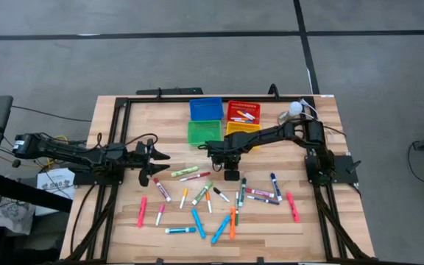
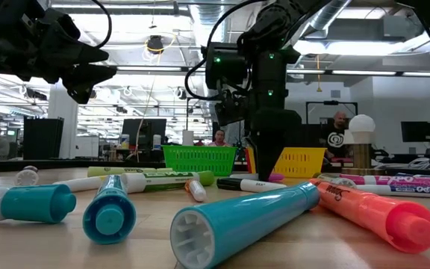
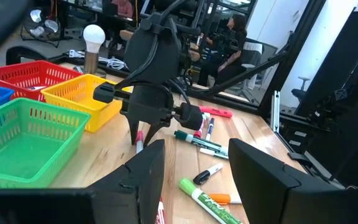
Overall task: Pick & Place Markers
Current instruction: Put the top pink highlighter into the red bin
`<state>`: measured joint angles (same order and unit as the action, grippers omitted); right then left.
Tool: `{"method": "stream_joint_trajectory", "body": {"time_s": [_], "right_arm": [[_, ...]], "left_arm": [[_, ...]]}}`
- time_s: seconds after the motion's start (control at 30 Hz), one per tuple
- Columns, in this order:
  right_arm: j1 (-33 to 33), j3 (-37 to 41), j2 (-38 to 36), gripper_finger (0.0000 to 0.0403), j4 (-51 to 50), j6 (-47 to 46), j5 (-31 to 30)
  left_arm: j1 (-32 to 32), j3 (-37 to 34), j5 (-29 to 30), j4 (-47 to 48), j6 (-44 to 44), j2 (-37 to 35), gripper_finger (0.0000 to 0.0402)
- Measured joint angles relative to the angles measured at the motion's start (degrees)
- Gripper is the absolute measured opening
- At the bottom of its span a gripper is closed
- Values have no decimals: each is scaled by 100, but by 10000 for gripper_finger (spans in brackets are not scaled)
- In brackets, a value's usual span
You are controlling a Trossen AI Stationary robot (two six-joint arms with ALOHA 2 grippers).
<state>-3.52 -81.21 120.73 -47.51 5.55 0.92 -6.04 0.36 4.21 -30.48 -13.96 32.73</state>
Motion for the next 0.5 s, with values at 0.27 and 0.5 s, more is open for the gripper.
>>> {"method": "stream_joint_trajectory", "body": {"time_s": [0.27,0.5], "right_arm": [[-115,16,-162,46,1,-118,439],[-398,35,-804,45,-75,-121,2383]], "left_arm": [[0,0,0,-1,0,0,177],[0,0,0,-2,-2,0,177]]}}
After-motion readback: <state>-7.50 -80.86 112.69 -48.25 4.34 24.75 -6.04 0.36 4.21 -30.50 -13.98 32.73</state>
